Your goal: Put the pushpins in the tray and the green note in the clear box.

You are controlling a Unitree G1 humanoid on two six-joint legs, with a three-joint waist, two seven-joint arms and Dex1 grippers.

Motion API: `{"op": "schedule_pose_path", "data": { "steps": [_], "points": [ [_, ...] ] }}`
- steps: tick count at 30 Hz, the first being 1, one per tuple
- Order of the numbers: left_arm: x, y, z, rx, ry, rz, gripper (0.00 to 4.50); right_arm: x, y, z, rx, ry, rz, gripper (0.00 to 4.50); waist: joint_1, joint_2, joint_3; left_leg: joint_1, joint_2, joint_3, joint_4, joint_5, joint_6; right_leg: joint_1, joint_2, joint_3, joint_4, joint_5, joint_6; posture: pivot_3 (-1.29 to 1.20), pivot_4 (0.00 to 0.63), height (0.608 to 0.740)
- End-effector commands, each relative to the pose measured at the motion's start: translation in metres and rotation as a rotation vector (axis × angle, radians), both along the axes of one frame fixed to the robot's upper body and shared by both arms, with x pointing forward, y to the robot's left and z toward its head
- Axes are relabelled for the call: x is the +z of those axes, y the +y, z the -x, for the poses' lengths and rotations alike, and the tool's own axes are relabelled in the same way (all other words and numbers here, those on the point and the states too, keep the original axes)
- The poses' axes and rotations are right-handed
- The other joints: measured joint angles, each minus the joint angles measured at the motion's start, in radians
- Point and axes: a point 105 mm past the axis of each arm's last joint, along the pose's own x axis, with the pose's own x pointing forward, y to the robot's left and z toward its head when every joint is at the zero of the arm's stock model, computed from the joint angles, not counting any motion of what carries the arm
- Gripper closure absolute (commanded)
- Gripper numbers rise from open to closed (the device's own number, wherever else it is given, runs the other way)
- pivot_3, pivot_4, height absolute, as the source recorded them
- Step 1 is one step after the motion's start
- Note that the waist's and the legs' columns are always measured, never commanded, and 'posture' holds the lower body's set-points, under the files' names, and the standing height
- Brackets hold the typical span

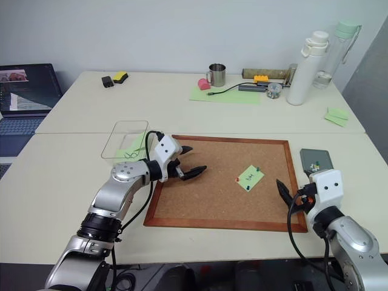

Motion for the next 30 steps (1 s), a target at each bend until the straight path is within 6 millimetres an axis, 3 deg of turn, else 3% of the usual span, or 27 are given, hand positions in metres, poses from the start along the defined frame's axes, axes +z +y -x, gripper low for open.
{"op": "schedule_pose_path", "data": {
  "steps": [1, 19, 30],
  "points": [
    [0.017, -0.003, 0.001, -0.022, -0.049, 0.018, 0.04, 0.011, 0.007, -0.001, 0.021, -0.043, 0.001, 0.00, 0.000, 0.000, 0.000, 0.000, 0.000, 0.000, 0.000, 0.000, 0.000, 0.000, 0.000, 0.000, 0.000, 0.000, 0.000, 0.00, 0.150, 0.740],
    [0.027, -0.007, 0.019, -0.121, 0.046, 0.134, 0.04, 0.002, 0.014, -0.014, 0.084, -0.018, 0.031, 0.00, 0.000, 0.000, 0.000, 0.000, 0.000, 0.000, 0.001, 0.000, 0.000, 0.000, 0.000, -0.001, 0.000, 0.000, 0.000, 0.00, 0.150, 0.740],
    [0.031, -0.012, 0.032, -0.209, 0.030, 0.120, 1.89, 0.002, 0.020, -0.034, 0.100, -0.021, -0.005, 0.00, 0.000, 0.000, 0.000, -0.001, 0.000, 0.000, 0.002, 0.000, 0.000, 0.000, 0.000, 0.000, 0.000, 0.000, 0.000, 0.00, 0.150, 0.740]
  ]
}}
